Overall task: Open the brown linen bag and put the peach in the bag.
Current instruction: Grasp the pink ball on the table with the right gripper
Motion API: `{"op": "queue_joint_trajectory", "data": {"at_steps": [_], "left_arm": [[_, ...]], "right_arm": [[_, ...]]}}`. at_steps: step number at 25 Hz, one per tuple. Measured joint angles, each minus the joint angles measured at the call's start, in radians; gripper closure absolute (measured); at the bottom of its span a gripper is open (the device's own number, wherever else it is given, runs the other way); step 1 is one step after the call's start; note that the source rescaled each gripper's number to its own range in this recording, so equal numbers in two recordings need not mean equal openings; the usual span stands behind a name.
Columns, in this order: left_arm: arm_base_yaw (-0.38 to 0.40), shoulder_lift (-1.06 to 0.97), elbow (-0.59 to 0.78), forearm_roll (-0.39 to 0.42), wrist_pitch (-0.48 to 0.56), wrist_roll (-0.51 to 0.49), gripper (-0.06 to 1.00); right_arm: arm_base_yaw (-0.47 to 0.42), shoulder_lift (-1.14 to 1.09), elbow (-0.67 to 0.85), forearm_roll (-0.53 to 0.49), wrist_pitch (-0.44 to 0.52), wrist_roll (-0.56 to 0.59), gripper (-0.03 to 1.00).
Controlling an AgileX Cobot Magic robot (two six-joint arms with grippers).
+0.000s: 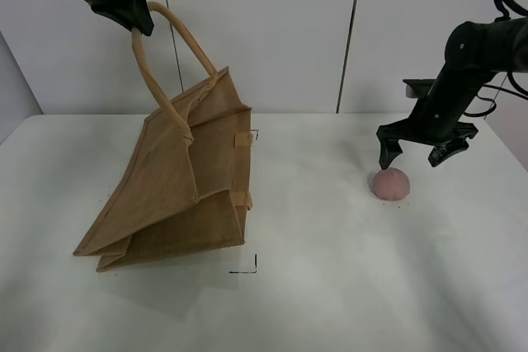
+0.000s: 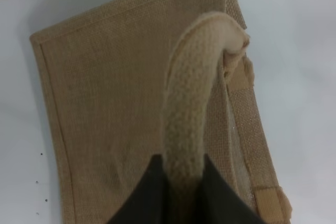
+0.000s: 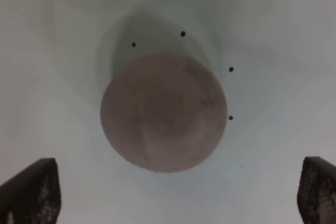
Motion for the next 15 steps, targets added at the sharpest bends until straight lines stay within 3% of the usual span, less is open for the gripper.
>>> {"op": "queue_joint_trajectory", "data": {"at_steps": [15], "left_arm": [[0.0, 0.0, 0.0, 0.001, 0.0, 0.0, 0.94]], "right_arm": [[0.036, 0.141, 0.0, -0.017, -0.117, -0.001, -0.03]]}}
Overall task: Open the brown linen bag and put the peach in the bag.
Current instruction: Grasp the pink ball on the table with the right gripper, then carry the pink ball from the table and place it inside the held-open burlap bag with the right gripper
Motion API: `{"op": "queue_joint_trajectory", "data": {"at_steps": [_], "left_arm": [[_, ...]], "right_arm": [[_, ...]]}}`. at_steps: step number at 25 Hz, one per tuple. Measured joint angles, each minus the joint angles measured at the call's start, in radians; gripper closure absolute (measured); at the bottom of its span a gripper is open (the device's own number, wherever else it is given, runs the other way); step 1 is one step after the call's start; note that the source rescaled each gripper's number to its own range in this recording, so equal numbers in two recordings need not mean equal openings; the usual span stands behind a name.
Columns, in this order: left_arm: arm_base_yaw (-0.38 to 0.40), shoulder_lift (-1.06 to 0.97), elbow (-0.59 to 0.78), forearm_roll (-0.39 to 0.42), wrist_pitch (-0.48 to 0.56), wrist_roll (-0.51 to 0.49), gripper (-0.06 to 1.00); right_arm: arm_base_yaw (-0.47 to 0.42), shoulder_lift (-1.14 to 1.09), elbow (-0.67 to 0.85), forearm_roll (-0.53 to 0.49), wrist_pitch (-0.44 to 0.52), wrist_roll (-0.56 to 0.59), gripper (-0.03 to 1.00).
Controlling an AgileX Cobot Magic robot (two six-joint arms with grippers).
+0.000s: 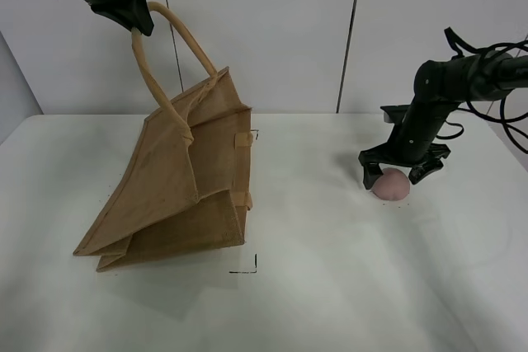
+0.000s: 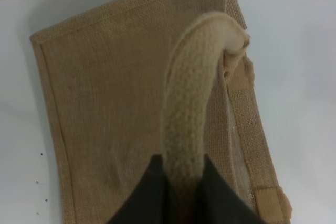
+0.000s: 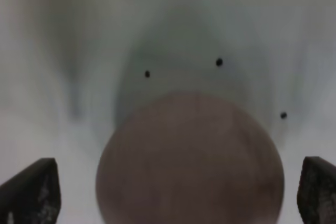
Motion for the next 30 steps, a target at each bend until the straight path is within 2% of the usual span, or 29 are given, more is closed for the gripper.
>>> {"op": "queue_joint_trajectory", "data": {"at_steps": [2, 4, 5, 8, 9, 10, 11, 16, 22, 26, 30], "left_arm": [[0.0, 0.0, 0.0, 0.0, 0.0, 0.0, 0.94], [0.0, 0.0, 0.0, 0.0, 0.0, 0.0, 0.94], [0.0, 0.0, 0.0, 0.0, 0.0, 0.0, 0.94], [0.0, 0.0, 0.0, 0.0, 0.0, 0.0, 0.94], [0.0, 0.0, 0.0, 0.0, 0.0, 0.0, 0.94], [0.0, 0.0, 0.0, 0.0, 0.0, 0.0, 0.94], [0.0, 0.0, 0.0, 0.0, 0.0, 0.0, 0.94], [0.0, -0.011, 0.0, -0.001, 0.0, 0.0, 0.94], [0.0, -0.035, 0.0, -0.002, 0.001, 0.002, 0.94], [0.0, -0.036, 0.0, -0.002, 0.001, 0.002, 0.94], [0.0, -0.036, 0.0, -0.003, 0.001, 0.002, 0.94]], "right_arm": [[0.0, 0.007, 0.0, 0.0, -0.014, 0.0, -0.01], [0.0, 0.007, 0.0, 0.0, -0.019, 0.0, 0.12], [0.0, 0.007, 0.0, 0.0, -0.019, 0.0, 0.24], [0.0, 0.007, -0.001, 0.001, -0.015, 0.0, 0.72], [0.0, 0.007, -0.004, 0.004, -0.014, 0.0, 0.86], [0.0, 0.005, -0.007, 0.012, -0.014, 0.0, 0.93], [0.0, 0.002, -0.007, 0.024, -0.014, 0.0, 0.97], [0.0, -0.038, -0.053, 0.12, 0.021, -0.042, 0.97], [0.005, -0.115, -0.246, 0.384, 0.114, -0.132, 0.97], [0.074, -0.118, -0.374, 0.497, 0.124, -0.171, 0.97], [0.199, -0.114, -0.399, 0.522, 0.05, -0.177, 0.97]]}}
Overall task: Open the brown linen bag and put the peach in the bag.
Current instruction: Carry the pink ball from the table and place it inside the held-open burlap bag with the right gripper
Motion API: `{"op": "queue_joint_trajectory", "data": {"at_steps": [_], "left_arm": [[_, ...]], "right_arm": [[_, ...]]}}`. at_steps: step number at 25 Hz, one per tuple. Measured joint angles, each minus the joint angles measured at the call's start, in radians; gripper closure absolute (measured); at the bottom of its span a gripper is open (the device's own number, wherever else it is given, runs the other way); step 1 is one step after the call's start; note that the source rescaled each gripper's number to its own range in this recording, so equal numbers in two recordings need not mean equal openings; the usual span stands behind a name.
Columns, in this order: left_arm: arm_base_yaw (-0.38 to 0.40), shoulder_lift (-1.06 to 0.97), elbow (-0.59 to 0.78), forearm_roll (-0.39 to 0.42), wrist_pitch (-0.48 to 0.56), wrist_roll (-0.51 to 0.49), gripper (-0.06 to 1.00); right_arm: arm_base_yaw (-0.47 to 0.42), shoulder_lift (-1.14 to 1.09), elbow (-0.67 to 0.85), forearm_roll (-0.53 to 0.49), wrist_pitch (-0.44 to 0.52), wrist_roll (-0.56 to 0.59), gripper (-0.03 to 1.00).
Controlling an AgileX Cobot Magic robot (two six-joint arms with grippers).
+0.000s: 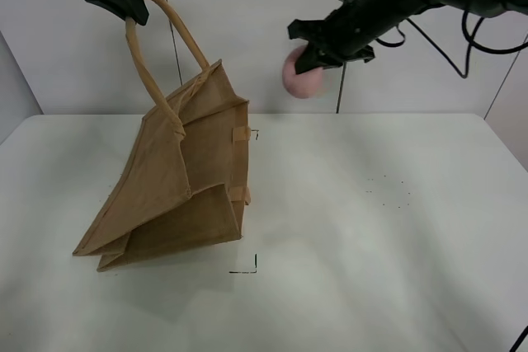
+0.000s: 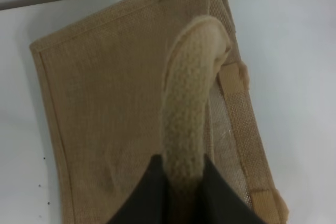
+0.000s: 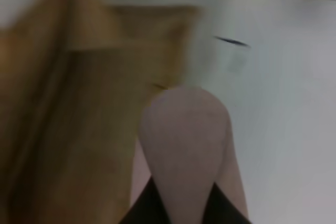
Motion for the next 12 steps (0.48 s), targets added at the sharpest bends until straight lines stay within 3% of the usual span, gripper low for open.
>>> {"op": "queue_joint_trajectory", "data": {"at_steps": [5, 12], "left_arm": [[0.0, 0.0, 0.0, 0.0, 0.0, 0.001, 0.94], [0.0, 0.0, 0.0, 0.0, 0.0, 0.001, 0.94]], "right_arm": [[0.147, 0.065, -0.001, 0.011, -0.072, -0.093, 0.97], [0.274, 0.211, -0.001, 0.06, -0.179, -0.377, 0.97]]}}
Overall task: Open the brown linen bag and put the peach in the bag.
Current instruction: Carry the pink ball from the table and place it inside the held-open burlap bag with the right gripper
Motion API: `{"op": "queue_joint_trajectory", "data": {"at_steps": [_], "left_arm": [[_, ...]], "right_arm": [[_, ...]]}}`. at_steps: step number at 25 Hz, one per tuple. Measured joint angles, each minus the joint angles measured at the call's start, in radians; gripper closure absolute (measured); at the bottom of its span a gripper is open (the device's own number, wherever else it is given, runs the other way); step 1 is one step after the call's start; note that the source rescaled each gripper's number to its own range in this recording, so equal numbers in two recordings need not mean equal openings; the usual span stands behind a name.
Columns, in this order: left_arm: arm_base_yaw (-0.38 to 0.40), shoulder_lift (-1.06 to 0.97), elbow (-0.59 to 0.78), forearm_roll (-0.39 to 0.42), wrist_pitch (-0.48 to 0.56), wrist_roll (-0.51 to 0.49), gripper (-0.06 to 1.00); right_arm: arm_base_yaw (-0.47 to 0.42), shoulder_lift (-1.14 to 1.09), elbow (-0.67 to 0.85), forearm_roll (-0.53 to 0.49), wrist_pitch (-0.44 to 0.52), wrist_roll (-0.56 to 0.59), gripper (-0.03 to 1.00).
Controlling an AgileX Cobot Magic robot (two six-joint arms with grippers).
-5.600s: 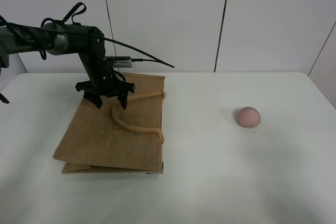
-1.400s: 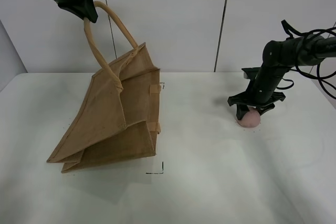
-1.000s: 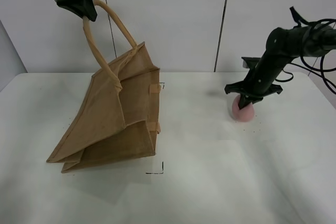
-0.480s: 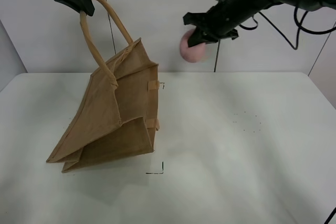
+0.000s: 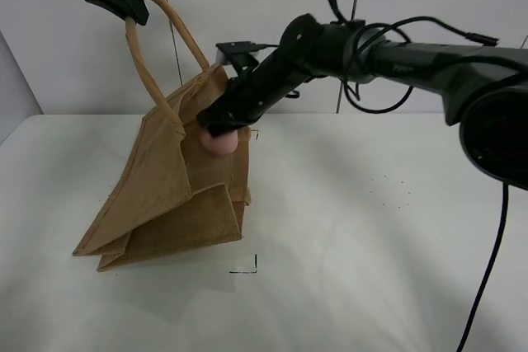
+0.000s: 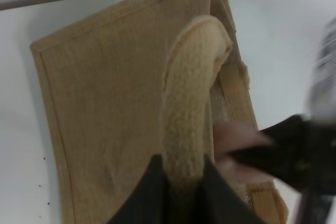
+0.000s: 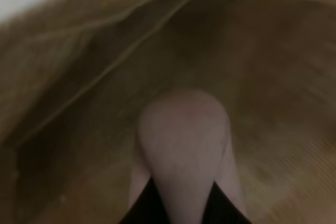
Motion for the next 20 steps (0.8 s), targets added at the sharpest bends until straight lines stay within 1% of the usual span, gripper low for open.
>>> {"op": "queue_joint_trajectory", "data": {"at_steps": [3, 8, 12, 14, 15, 16, 17, 19, 20], "left_arm": [[0.0, 0.0, 0.0, 0.0, 0.0, 0.0, 0.94], [0.0, 0.0, 0.0, 0.0, 0.0, 0.0, 0.94], [0.0, 0.0, 0.0, 0.0, 0.0, 0.0, 0.94], [0.0, 0.0, 0.0, 0.0, 0.0, 0.0, 0.94], [0.0, 0.0, 0.0, 0.0, 0.0, 0.0, 0.94], [0.0, 0.0, 0.0, 0.0, 0.0, 0.0, 0.94], [0.0, 0.0, 0.0, 0.0, 0.0, 0.0, 0.94], [0.0, 0.0, 0.0, 0.0, 0.0, 0.0, 0.94], [0.0, 0.0, 0.0, 0.0, 0.0, 0.0, 0.94]], "right_arm": [[0.035, 0.05, 0.0, 0.04, -0.076, -0.124, 0.97], [0.084, 0.11, 0.0, 0.133, -0.187, -0.269, 0.97], [0.11, 0.137, 0.0, 0.157, -0.27, -0.307, 0.97], [0.113, 0.139, 0.0, 0.161, -0.283, -0.312, 0.95], [0.113, 0.139, 0.0, 0.16, -0.283, -0.313, 0.91], [0.113, 0.139, 0.0, 0.16, -0.283, -0.314, 0.83], [0.113, 0.139, 0.0, 0.158, -0.283, -0.314, 0.68], [0.113, 0.139, 0.0, 0.152, -0.282, -0.314, 0.33], [0.113, 0.139, 0.0, 0.148, -0.279, -0.314, 0.18]]}}
